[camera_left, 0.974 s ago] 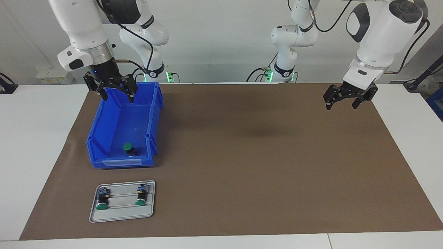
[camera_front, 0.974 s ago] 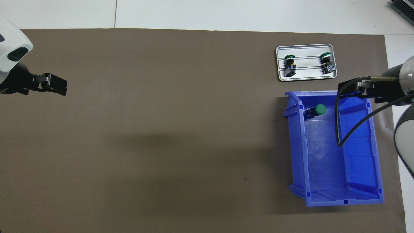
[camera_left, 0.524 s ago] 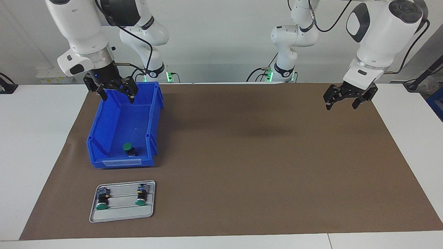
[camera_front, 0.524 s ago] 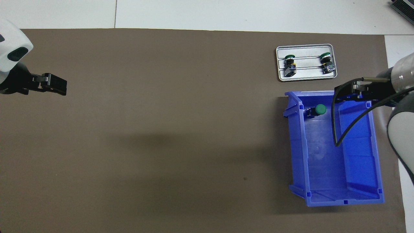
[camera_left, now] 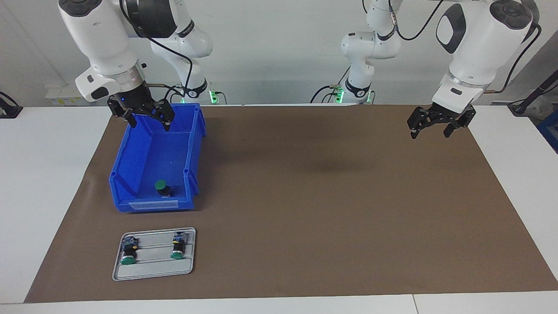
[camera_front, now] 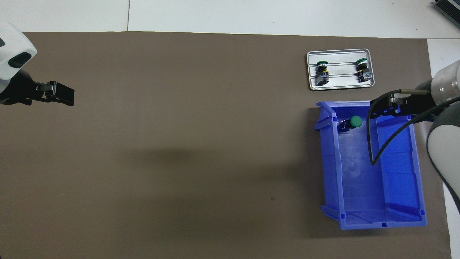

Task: Place and press button with both arms
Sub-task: 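Open the right gripper and draw it back from the bin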

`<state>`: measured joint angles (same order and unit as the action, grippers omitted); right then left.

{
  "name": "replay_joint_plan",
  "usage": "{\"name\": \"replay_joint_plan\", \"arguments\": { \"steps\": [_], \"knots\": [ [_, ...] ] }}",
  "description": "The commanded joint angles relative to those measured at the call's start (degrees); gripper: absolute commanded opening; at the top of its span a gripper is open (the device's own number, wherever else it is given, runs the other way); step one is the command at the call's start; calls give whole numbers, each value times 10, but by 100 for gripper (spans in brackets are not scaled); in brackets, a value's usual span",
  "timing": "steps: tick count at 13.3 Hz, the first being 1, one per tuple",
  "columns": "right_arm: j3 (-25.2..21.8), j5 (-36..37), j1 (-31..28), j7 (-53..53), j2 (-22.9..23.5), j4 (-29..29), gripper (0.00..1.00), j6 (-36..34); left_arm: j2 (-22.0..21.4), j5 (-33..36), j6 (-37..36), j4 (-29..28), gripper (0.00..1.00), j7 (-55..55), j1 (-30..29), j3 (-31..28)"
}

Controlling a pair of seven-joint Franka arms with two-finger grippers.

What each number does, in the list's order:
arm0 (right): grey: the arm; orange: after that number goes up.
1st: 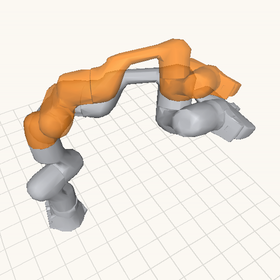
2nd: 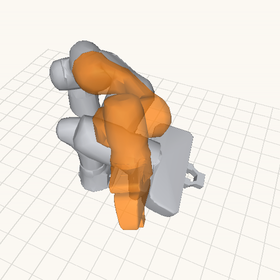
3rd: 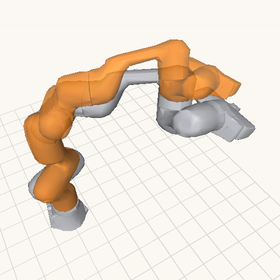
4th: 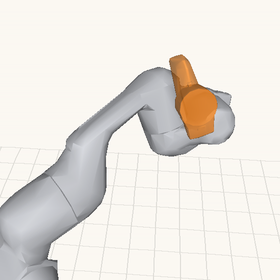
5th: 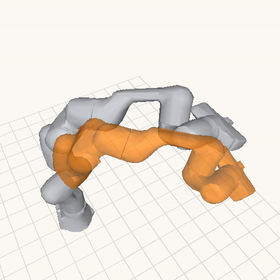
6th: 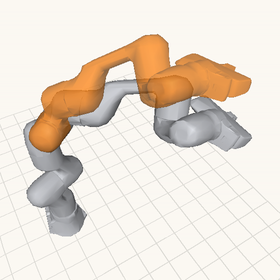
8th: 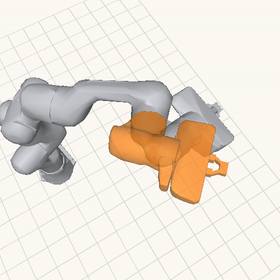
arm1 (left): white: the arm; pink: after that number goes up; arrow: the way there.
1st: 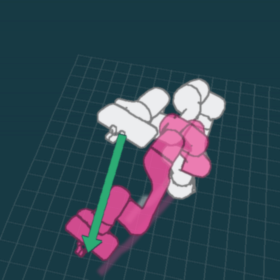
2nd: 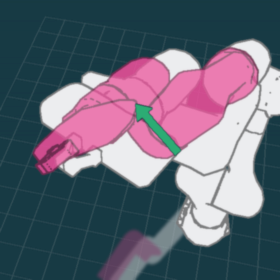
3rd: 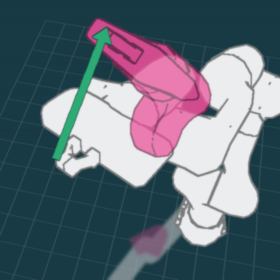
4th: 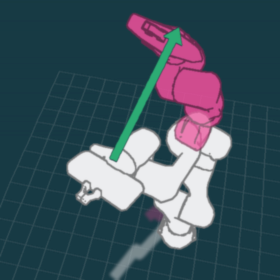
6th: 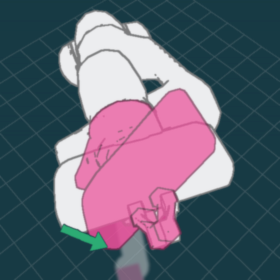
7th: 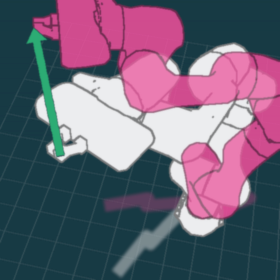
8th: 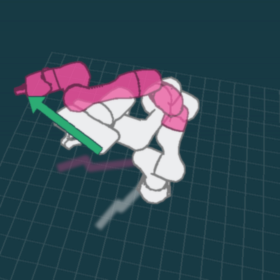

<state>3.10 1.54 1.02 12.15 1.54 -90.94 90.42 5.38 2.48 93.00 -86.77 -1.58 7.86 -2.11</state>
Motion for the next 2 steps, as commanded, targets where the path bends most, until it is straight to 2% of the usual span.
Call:
{"name": "replay_joint_plan", "arguments": {
  "steps": [1,2],
  "knots": [
    [4,7,-7,-4,-17,-22,100,4,-17,10,-1,-19,100,-2,-2,2],
    [4,7,-7,-4,-16,-22,100,4,-17,10,-1,-19,100,-1,-2,2]
  ]
}}
